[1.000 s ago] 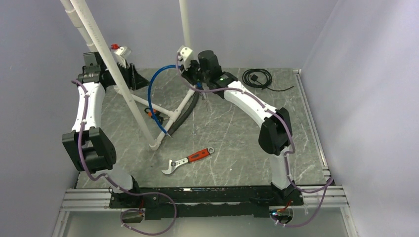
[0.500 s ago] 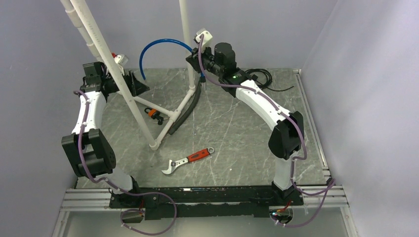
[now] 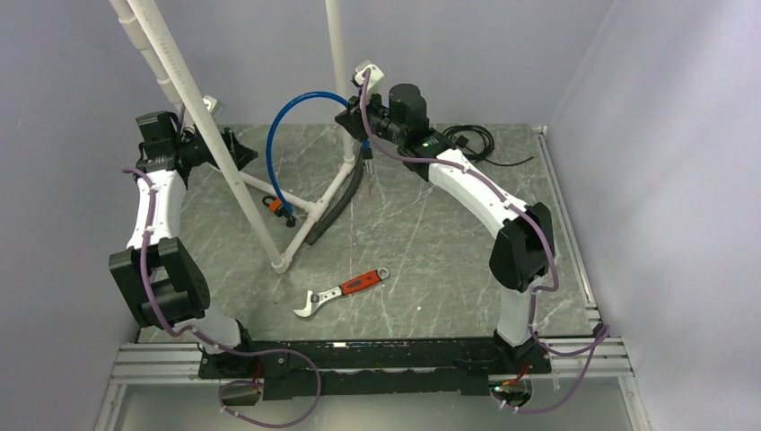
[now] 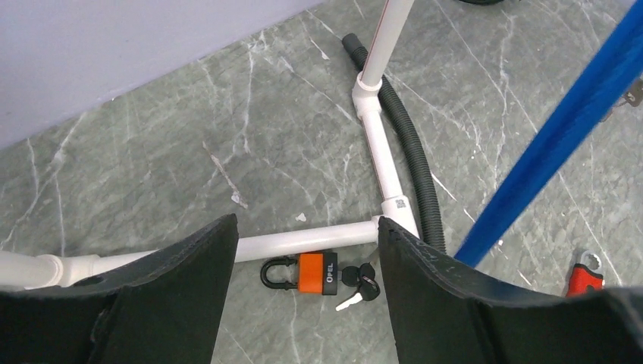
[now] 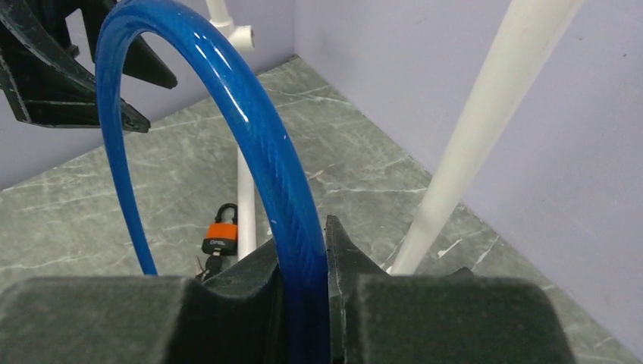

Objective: Lock with the key
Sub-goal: Pick up the lock from the center of the board.

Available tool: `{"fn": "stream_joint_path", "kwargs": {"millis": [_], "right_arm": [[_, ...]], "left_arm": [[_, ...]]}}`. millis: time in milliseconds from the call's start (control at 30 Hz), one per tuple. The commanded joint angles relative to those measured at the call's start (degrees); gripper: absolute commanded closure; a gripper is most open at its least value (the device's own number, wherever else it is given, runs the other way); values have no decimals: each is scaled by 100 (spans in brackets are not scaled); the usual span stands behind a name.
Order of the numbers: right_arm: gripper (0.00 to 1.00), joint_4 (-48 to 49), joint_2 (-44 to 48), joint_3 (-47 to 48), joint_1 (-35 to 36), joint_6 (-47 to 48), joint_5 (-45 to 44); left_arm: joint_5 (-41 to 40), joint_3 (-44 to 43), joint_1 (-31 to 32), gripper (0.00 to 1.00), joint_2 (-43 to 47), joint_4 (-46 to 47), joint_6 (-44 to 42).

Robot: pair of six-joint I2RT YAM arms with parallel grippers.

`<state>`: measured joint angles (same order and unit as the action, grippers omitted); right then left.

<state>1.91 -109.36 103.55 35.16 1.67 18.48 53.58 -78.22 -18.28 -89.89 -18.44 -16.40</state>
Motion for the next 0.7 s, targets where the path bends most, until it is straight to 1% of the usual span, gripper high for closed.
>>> {"fn": "stream_joint_path", "kwargs": {"millis": [0, 67, 167, 367, 500, 633, 667], "right_arm": [[100, 625, 524, 141, -26, -357, 181], [100, 619, 538, 168, -26, -352, 190], [100, 613, 515, 236, -26, -344, 200], [100, 721, 436, 344, -26, -374, 177], [100, 758, 413, 370, -35, -417, 178], [100, 784, 433, 359, -43, -409, 200], [100, 796, 441, 359, -44, -405, 219]], "left_arm": [[346, 15, 14, 27, 70, 75, -356], [445, 169, 9, 25, 116, 306, -201], [665, 213, 5, 24, 115, 362, -220], [882, -5, 9, 24, -119, 84, -388], [1055, -158, 16, 25, -248, -299, -726], [757, -69, 5, 24, -249, -294, -864], [698, -55, -1, 24, -251, -330, -1024]]}}
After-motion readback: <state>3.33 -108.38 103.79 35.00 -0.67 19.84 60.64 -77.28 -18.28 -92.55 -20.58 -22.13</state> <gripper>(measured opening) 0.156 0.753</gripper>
